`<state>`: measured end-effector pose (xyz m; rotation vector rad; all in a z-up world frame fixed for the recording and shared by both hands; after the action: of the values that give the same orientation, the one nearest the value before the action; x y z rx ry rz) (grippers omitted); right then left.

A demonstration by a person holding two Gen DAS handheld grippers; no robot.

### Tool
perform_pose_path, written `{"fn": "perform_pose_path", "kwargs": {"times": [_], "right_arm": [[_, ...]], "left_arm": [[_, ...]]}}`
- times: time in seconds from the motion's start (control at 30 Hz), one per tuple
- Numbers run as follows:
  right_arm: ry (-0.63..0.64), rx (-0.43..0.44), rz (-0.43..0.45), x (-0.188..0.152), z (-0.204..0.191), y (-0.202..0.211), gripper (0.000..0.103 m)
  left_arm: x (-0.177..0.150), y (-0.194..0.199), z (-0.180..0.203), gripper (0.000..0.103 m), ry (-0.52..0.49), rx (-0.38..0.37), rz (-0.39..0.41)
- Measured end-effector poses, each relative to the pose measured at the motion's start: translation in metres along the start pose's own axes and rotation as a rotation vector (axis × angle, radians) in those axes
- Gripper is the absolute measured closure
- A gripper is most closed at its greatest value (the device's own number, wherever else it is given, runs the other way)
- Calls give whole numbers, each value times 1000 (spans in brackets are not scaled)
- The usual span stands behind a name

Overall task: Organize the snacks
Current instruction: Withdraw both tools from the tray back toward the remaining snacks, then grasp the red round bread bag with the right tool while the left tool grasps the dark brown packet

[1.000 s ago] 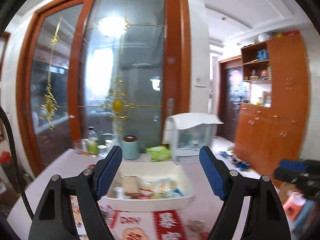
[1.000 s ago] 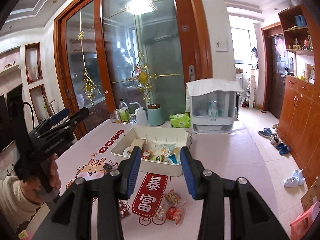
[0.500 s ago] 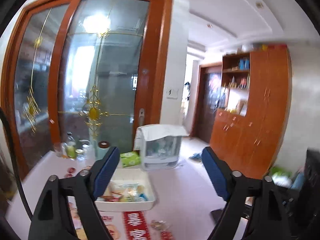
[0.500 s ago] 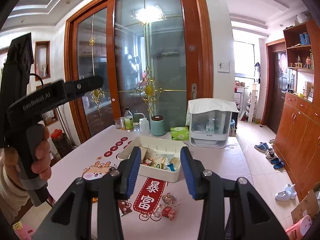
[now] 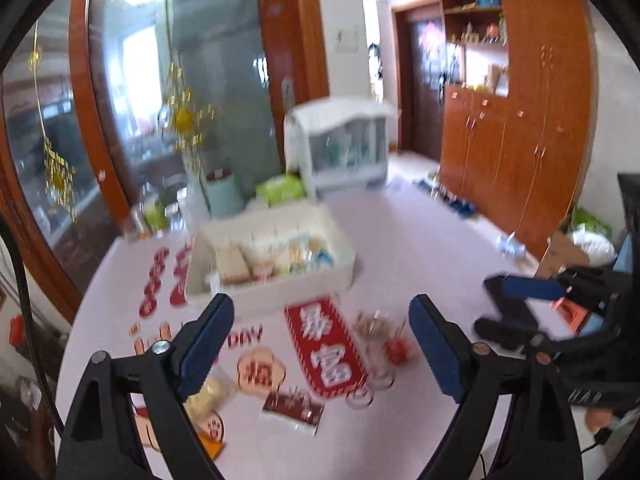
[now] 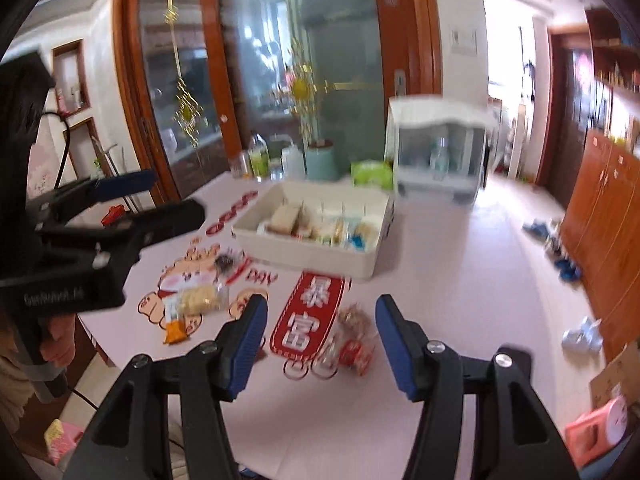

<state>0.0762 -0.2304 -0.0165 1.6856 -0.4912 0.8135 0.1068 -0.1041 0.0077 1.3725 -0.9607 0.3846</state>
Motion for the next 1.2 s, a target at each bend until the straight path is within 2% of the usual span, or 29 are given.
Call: {"fn": "perform_pose_path", "kwargs": {"times": [0.27,0.53,0.67,0.73,0.97,1.07,1.2], "right_arm": [[-153,-11,-147,-49,32,-76,46],[-289,-46,-258,-87,65,-151,46],[-301,-69,-284,-96,66,-180,46],[-302,-77,-299,-100,67,-193,46],[-300,-75,-353,-111,60,-226,45],[-291,-66,-348,-112,55,-232,43],[-216,-128,-331,-112,46,-234,41]], "left_arm": [[-96,-106,-23,13,59,3,-243],[-157,-172,-41,13,143,23,-389],[-174,-189,-48,13,154,34,-427],[-182,-195,-50,13,165,17,-447],[-192,-206,-60,13,168,21,-461],[-194,-206,-62,12,182,7,-441],[-195,-207,-60,12,172,12,-412]]}}
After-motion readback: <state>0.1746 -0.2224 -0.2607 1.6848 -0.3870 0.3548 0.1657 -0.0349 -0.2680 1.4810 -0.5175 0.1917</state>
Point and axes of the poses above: each gripper's, at about its wrist camera, not at the fingertips, and y roughly against the way its jaws point, z to its right, x to its top, the point moved 9 cm from there along -y, roughly the way its jaws point, and after that the axes turned 3 degrees about -z, right-handed, at the moved point
